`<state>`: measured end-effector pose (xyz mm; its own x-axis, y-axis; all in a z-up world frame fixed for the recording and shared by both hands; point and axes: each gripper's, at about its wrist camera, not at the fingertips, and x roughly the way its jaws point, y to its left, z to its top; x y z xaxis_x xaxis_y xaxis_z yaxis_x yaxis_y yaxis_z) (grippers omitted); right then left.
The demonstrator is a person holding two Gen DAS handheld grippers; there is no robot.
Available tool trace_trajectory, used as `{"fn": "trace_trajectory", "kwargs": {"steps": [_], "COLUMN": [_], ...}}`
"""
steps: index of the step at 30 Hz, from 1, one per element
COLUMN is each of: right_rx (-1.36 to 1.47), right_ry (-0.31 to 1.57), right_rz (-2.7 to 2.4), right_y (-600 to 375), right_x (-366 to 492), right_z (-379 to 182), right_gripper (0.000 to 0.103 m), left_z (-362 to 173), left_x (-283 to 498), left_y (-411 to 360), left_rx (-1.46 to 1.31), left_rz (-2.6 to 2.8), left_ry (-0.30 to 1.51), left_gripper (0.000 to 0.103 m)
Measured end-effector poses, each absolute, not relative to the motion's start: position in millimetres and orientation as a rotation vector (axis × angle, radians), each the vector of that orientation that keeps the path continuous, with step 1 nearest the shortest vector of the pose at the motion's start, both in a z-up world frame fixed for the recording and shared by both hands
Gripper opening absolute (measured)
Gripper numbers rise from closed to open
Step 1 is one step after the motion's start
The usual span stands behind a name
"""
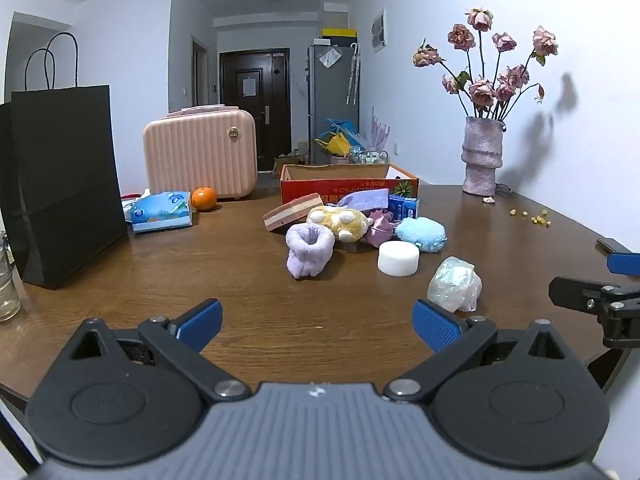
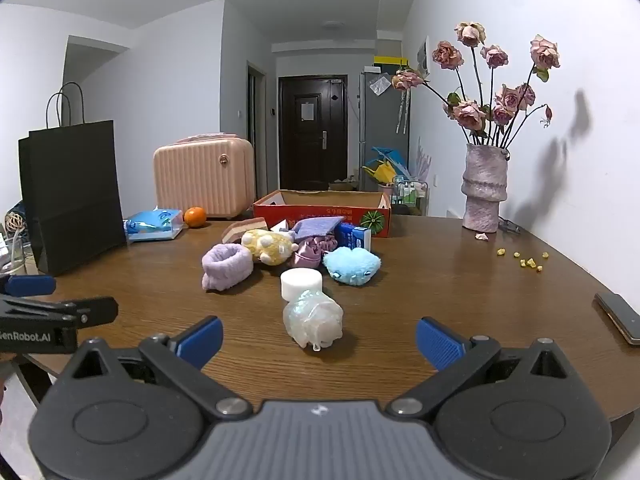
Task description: Organize soft objects
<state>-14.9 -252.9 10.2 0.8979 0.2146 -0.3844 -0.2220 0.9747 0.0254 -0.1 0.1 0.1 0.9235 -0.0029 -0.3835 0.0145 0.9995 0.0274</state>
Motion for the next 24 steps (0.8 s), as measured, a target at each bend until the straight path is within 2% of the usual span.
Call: {"fn": "trace_trajectory", "kwargs": {"steps": [24], "right_rx": [-0.026], "right_ry": [0.372], "right_rz": [0.22], "right_y": [-252.0], "right_x": [-18.7], "right_z": [12.5], "right_gripper": [0.103], "left_z": [4.8], "left_x": [-0.4], "left_y": [-4.8], "left_rx": [0.022], "left_rz": [-0.017], "left_ry": [0.398], "left_gripper": [0.103]}}
